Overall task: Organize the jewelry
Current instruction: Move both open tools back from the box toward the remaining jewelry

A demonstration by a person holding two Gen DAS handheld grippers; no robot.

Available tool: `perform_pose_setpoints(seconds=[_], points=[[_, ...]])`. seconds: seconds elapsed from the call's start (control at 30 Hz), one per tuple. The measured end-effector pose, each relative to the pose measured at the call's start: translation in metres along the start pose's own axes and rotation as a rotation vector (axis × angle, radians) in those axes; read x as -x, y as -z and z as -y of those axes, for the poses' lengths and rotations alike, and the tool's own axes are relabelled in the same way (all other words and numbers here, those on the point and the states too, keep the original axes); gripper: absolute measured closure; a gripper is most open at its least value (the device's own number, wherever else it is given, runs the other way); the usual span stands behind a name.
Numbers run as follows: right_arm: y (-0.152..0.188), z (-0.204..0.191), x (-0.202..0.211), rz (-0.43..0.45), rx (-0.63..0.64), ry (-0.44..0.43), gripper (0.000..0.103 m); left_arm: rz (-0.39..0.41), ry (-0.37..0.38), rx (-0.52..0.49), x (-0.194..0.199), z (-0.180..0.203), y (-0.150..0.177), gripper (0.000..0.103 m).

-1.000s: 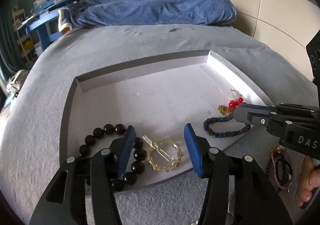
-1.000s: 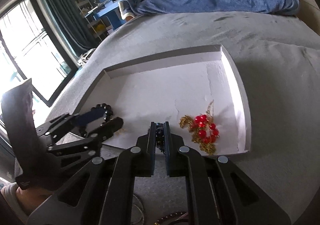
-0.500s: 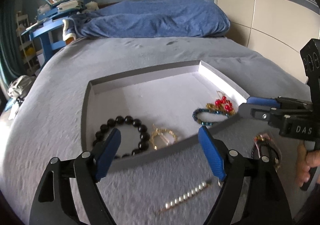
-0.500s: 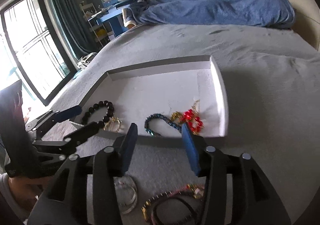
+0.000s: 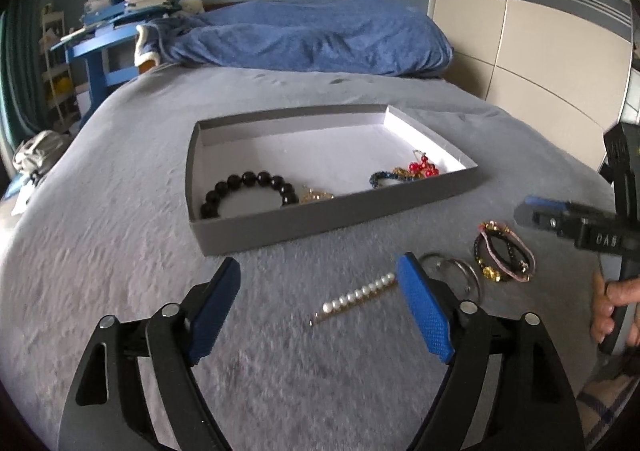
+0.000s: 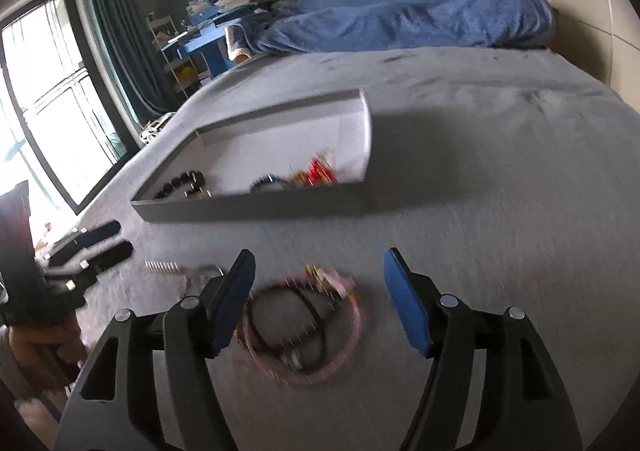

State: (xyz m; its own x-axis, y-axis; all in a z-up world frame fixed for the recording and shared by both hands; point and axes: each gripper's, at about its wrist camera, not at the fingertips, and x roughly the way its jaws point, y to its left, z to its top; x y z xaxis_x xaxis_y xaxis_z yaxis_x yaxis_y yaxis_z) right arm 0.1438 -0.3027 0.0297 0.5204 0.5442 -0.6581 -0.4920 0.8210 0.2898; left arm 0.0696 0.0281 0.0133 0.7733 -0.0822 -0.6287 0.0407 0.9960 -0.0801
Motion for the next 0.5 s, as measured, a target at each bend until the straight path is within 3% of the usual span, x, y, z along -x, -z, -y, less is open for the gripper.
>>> perform_pose_setpoints(seconds=[0.2,0.5], points=[[0.02,0.009,0.012,0.018,-0.044,0.017,0.033,-0.04,0.009,0.03,0.0,-0.001,0.019,0.021],[0.033,-0.008,0.022,0.028,0.027,0.036,0.029,0.0,0.016,0.057,0.01,-0.006,0.024,0.021]])
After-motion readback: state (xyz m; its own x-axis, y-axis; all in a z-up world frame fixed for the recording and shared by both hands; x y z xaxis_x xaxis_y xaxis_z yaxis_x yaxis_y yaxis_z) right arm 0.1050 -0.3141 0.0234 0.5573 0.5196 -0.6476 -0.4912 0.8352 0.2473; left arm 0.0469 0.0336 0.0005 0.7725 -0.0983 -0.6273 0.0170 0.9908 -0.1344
